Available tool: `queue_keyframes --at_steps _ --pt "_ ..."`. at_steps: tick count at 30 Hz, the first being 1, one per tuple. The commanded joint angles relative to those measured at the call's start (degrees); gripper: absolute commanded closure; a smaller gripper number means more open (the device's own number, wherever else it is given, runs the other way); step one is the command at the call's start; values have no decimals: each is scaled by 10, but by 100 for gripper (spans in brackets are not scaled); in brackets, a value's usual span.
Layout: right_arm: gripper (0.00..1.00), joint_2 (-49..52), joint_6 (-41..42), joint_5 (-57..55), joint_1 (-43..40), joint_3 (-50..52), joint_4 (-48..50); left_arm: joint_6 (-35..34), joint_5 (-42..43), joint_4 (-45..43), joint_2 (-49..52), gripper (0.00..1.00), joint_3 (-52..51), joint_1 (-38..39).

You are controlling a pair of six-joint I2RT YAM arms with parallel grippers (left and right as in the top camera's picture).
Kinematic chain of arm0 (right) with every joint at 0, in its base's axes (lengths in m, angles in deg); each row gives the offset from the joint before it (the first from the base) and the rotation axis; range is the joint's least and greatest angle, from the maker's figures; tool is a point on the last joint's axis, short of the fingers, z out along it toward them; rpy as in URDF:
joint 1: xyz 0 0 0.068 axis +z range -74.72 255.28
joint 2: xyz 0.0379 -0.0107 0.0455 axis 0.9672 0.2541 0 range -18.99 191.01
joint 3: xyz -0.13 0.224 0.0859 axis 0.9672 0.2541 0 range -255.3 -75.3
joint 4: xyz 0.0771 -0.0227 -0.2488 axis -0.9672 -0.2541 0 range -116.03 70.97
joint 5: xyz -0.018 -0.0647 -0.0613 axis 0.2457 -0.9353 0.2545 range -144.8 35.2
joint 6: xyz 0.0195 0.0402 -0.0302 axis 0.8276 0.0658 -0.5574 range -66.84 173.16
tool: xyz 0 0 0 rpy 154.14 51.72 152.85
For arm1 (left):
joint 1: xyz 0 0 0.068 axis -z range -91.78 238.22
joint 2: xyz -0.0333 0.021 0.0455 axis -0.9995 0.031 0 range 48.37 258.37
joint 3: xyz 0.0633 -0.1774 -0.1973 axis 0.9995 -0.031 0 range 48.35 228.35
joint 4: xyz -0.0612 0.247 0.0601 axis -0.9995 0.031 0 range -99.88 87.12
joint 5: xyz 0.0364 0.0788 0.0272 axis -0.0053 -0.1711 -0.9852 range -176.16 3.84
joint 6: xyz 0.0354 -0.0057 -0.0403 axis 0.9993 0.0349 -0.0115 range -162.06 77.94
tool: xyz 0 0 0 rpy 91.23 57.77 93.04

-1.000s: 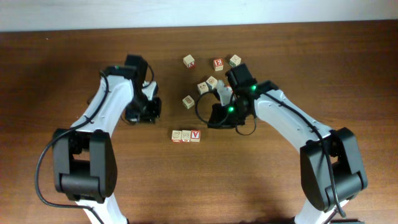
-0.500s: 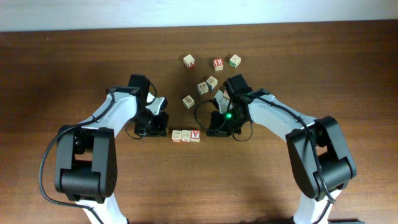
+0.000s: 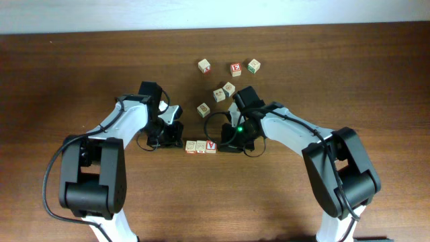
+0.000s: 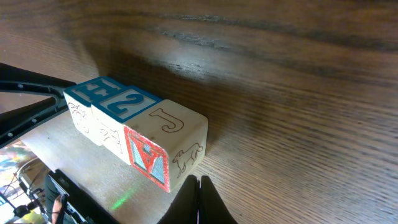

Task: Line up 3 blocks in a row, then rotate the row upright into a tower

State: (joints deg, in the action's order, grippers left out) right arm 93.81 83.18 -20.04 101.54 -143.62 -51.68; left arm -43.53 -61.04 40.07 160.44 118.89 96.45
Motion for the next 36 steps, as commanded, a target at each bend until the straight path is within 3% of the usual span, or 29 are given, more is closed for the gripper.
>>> queue_keyframes --at_steps 1,36 --pt "96 10 9 -10 4 3 3 7 38 0 -4 100 -3 0" --pt "96 19 20 -8 -17 3 10 7 54 -19 -4 100 -10 15"
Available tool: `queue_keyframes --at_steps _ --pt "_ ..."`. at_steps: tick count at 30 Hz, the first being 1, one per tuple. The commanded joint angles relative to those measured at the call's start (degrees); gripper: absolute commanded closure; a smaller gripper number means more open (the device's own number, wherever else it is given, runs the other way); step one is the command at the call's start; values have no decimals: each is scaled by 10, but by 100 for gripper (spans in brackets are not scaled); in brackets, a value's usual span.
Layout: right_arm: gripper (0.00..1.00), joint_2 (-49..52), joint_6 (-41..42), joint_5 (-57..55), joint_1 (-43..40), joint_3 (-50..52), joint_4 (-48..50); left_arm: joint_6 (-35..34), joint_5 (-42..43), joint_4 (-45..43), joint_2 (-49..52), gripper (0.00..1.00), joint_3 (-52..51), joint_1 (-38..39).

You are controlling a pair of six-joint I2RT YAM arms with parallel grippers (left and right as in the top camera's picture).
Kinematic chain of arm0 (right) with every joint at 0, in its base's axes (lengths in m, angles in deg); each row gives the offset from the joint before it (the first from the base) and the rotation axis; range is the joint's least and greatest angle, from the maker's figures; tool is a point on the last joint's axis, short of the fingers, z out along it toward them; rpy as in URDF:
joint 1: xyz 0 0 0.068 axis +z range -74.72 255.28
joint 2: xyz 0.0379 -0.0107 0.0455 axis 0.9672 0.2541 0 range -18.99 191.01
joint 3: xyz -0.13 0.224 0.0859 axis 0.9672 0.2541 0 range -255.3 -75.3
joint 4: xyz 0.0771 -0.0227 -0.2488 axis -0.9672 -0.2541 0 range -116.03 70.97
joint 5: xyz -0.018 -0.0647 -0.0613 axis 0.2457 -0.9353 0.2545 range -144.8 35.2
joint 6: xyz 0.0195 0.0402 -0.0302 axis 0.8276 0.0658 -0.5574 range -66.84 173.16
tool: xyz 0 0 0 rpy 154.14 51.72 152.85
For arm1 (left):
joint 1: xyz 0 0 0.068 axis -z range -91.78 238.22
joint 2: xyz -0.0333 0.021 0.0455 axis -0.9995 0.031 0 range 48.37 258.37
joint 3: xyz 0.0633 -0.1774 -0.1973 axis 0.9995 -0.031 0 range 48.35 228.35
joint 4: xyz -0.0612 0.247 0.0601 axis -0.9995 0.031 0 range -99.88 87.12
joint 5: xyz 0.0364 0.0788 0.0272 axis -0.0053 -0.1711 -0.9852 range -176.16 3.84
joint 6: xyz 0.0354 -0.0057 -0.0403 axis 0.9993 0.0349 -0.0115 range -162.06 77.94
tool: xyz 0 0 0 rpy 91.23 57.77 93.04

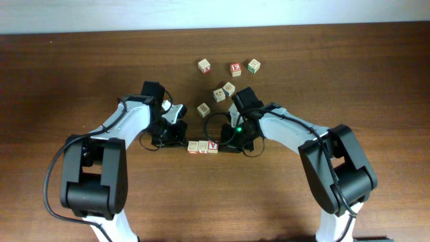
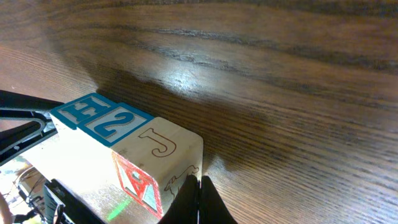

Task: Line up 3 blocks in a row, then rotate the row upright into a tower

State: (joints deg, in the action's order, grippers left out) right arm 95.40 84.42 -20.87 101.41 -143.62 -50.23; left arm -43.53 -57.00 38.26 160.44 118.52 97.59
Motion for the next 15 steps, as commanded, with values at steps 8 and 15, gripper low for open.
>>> queue_keyframes --at_steps 8,15 --pt "96 3 -65 64 -30 8 7 7 15 -2 -4 100 -6 4" --pt "96 4 -41 53 -17 9 -8 7 15 -4 -4 100 -6 4"
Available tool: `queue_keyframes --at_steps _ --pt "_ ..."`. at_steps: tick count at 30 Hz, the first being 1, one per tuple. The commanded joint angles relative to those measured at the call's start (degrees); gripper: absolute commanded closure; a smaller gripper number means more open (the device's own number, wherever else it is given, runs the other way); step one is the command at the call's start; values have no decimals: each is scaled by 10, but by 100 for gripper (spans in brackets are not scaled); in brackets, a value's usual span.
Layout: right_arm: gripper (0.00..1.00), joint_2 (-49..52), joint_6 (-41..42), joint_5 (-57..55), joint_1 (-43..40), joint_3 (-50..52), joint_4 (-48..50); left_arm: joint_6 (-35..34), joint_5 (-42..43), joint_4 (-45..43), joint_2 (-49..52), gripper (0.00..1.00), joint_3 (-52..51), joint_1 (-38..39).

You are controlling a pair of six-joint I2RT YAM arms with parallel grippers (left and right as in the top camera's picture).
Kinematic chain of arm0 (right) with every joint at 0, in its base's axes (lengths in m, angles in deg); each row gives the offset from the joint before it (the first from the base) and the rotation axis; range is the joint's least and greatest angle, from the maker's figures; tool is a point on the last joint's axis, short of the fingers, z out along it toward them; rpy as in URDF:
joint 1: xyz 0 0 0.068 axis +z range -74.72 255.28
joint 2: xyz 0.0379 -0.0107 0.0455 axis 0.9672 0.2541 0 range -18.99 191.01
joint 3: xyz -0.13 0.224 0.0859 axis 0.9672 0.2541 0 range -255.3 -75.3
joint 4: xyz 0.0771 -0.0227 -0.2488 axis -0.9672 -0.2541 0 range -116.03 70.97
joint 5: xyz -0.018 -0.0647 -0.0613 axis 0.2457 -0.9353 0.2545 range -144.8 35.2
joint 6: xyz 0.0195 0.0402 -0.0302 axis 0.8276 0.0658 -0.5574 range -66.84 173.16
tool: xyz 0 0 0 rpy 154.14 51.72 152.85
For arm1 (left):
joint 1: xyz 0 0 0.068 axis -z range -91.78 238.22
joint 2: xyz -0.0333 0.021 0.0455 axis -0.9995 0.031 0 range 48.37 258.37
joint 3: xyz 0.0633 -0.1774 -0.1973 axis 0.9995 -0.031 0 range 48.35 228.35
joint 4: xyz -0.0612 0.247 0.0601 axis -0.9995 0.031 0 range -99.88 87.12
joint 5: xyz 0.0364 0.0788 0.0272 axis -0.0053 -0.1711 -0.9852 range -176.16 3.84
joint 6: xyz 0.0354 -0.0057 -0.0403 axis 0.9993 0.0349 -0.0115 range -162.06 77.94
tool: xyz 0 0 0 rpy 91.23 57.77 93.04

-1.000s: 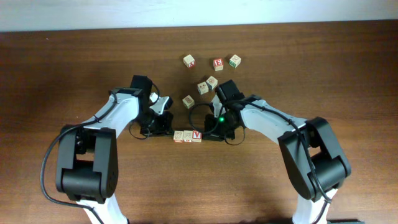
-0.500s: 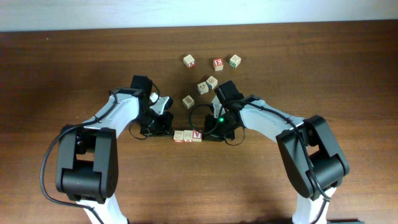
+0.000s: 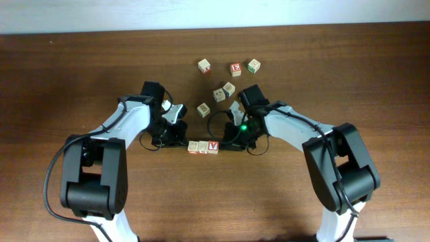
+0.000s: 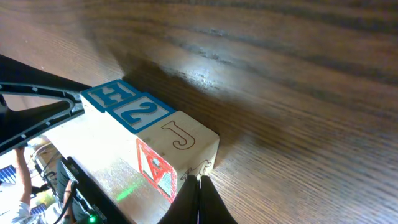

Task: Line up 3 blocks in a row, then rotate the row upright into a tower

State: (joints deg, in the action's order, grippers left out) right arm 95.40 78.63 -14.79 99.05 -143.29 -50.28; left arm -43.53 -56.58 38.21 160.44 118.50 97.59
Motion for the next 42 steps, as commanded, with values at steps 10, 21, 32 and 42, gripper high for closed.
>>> queue_keyframes --at_steps 10,21,32,42 --pt "96 4 9 -1 18 6 8 7 21 -8 -4 100 -6 4" --pt "96 4 40 -17 25 6 7 7 28 -9 -4 100 -6 4" --pt "96 -48 18 20 25 5 31 7 28 -10 -4 100 -6 4" --pt "96 -83 19 12 41 4 31 7 28 -10 -4 100 -6 4"
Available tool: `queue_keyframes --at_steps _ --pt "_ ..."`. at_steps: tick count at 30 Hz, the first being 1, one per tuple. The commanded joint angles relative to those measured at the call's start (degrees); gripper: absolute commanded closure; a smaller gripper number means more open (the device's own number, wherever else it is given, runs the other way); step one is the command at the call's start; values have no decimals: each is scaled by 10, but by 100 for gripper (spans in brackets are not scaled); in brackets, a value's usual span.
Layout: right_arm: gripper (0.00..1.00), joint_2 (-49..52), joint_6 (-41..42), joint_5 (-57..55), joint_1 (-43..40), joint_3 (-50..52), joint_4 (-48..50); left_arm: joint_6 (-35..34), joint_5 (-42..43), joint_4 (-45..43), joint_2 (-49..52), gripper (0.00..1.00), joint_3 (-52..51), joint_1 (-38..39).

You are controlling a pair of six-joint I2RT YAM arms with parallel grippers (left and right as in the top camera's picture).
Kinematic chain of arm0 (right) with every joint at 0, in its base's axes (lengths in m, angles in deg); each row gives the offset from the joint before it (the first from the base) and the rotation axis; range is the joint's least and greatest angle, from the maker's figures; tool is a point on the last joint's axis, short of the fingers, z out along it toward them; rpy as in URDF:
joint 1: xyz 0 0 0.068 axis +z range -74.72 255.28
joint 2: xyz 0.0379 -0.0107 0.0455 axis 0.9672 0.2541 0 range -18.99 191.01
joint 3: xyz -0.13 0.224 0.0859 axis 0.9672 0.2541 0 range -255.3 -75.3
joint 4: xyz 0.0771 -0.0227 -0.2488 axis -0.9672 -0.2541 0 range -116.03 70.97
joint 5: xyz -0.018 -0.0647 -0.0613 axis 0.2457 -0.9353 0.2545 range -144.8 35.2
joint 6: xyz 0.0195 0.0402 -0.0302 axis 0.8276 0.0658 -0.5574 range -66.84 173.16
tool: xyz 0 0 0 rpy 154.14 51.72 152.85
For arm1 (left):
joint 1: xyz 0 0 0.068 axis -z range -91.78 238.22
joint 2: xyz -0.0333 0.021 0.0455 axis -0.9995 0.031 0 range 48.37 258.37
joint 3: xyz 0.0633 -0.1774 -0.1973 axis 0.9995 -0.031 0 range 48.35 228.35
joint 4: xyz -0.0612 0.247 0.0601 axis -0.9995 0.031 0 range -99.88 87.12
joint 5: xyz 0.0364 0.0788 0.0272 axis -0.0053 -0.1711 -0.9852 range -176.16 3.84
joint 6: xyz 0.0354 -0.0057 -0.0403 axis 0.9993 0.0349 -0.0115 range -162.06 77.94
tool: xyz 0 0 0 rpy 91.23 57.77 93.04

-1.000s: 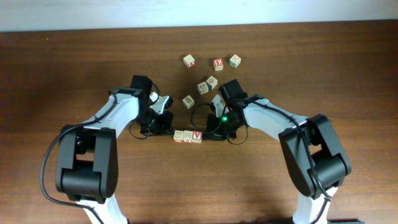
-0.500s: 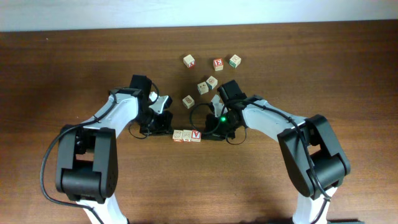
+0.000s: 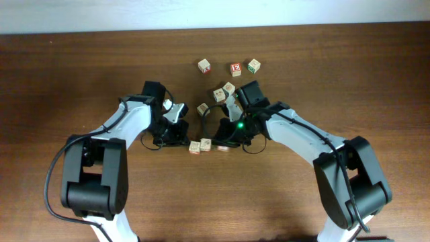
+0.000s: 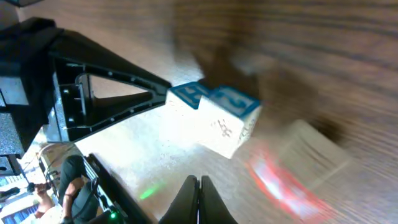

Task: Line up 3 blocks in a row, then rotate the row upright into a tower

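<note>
Two blocks with blue-printed tops (image 4: 214,115) stand side by side on the wood; in the overhead view they are the two pale blocks (image 3: 199,145) between the arms. A third block with a red face (image 4: 292,165) lies apart from them, blurred and turned askew, right by my right gripper (image 4: 199,198), which is shut with nothing between its fingers. From above, my right gripper (image 3: 224,140) partly covers that block. My left gripper (image 3: 176,134) rests its black tip (image 4: 163,91) on the far end of the pair and looks shut.
Several loose letter blocks lie behind on the brown table (image 3: 80,74): three in a row at the back (image 3: 235,68), two close together (image 3: 224,91) and one (image 3: 203,108) just behind the grippers.
The red-faced block was the near end of a straight row of three; now it is split off and turned askew. My right gripper has moved left, and the other two blocks sit slightly skewed.
Three blocks stood in a straight row between my two shut grippers, the left tip at one end. My right gripper stayed at the red-faced end block at each moment. Now that block is out of line and turned, while the other two remain against the left tip.
</note>
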State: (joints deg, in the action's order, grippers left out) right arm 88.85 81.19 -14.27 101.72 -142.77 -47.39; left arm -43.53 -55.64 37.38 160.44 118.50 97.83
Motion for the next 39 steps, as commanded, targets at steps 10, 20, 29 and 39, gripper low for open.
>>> queue_keyframes --at_steps 10,20,29,39 --pt "96 -24 -16 -84 -50 -24 -96 7 19 -1 -4 100 -6 2" --pt "96 -22 66 -207 -23 15 -183 -32 12 -3 -4 100 -6 2" --pt "96 16 83 -153 6 15 -79 -32 12 -12 -4 100 -6 2" --pt "96 24 89 -153 39 14 16 -32 12 -15 -4 100 -6 2"
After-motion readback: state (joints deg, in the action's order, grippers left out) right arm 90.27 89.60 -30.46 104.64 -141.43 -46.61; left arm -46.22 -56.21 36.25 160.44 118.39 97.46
